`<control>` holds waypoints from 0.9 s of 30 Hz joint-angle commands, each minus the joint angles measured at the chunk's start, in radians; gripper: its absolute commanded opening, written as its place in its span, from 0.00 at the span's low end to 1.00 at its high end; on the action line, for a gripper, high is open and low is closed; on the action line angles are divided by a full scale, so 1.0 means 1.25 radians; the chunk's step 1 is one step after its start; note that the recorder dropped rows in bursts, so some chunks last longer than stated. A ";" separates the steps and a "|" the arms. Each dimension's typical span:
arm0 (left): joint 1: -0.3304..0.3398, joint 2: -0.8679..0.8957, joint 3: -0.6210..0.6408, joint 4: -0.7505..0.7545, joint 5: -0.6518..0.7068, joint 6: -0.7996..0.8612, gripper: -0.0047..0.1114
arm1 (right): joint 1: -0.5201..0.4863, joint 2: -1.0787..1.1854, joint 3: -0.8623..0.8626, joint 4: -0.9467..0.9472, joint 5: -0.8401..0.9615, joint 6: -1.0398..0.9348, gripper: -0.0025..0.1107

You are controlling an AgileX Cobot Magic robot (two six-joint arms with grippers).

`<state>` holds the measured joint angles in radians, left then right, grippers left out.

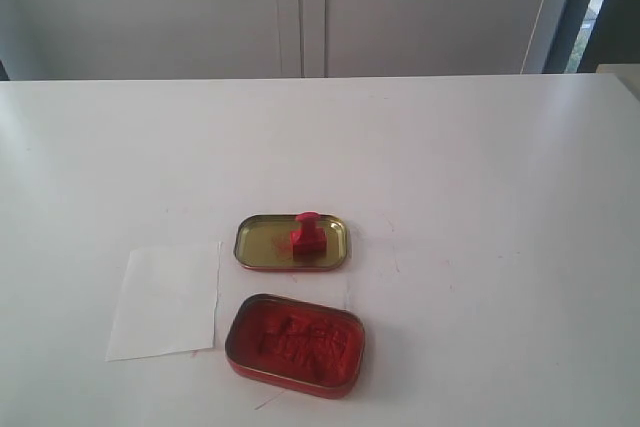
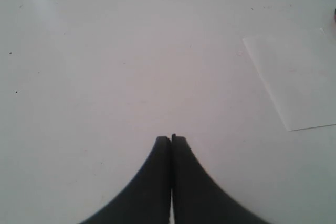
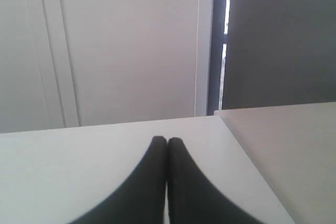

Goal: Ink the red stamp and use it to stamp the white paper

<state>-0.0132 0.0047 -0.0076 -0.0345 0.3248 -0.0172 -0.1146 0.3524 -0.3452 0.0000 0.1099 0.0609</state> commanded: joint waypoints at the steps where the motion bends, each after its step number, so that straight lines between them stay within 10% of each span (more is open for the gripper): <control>1: 0.001 -0.004 0.006 -0.001 0.007 -0.003 0.04 | 0.003 0.102 -0.043 0.004 0.024 0.003 0.02; 27: 0.001 -0.004 0.006 -0.001 0.007 -0.003 0.04 | 0.003 0.585 -0.325 0.006 0.296 -0.007 0.02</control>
<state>-0.0132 0.0047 -0.0076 -0.0345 0.3248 -0.0172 -0.1146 1.0343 -0.7167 0.0000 0.4591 0.0609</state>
